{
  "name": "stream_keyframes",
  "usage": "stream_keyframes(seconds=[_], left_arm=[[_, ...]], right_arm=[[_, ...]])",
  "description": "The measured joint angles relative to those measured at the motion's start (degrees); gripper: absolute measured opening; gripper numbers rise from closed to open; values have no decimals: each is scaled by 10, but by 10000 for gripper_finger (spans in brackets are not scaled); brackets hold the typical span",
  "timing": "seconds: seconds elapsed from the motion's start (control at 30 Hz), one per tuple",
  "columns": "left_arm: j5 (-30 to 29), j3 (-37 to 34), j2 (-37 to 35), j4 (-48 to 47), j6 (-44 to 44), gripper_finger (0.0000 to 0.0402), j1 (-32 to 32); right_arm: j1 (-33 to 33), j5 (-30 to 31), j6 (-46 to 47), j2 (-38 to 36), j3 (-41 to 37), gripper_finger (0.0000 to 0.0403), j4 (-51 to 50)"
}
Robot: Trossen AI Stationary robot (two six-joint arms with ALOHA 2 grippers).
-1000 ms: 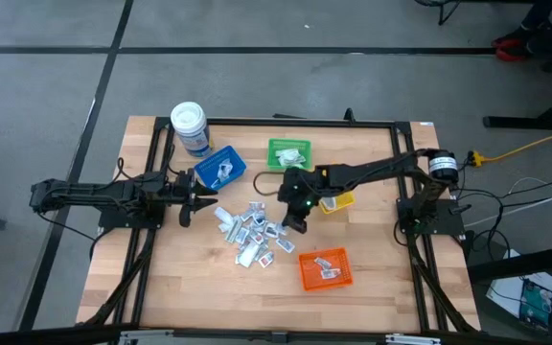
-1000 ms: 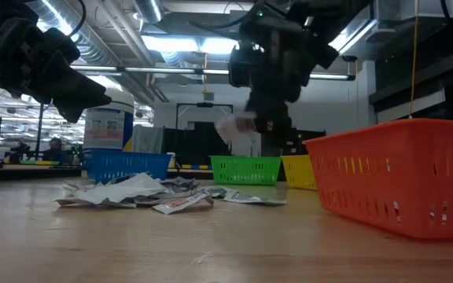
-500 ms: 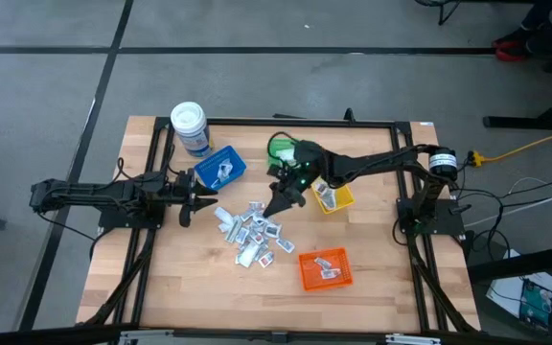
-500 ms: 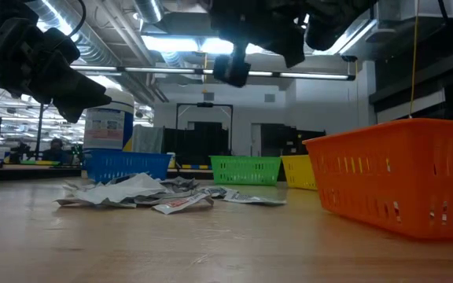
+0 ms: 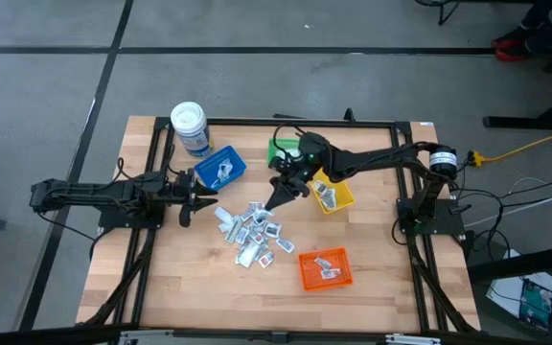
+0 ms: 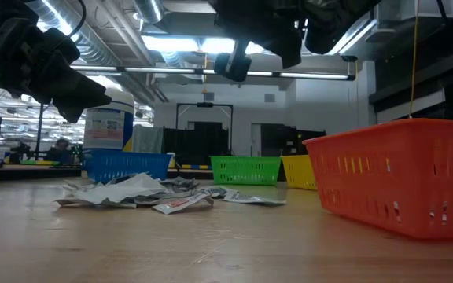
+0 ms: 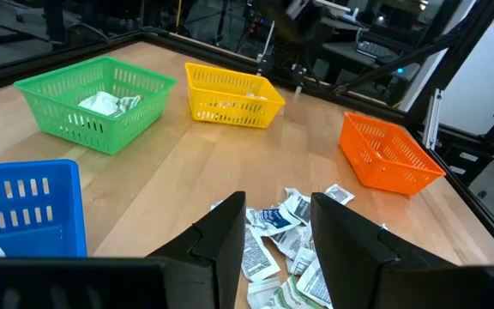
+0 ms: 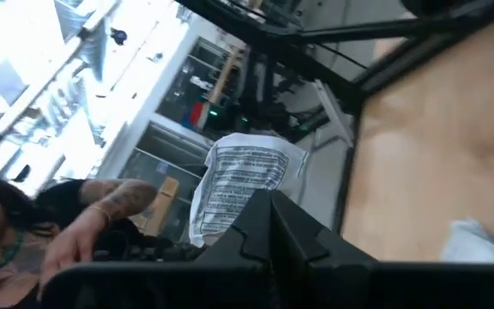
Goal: Pick & Place First Aid Supplies
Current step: Put the white towelette pack into the yellow bin
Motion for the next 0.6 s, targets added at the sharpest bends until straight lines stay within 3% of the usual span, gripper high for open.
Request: stream_keyframes(seconds=[0.27,0.6], left_arm=[[0,0,0,0,0,127,0],[0,0,0,0,0,127,0]], right_arm=[[-21,20,-110,-1,0,0,-150],[-69,189,-315,-77,-1,0,-422]])
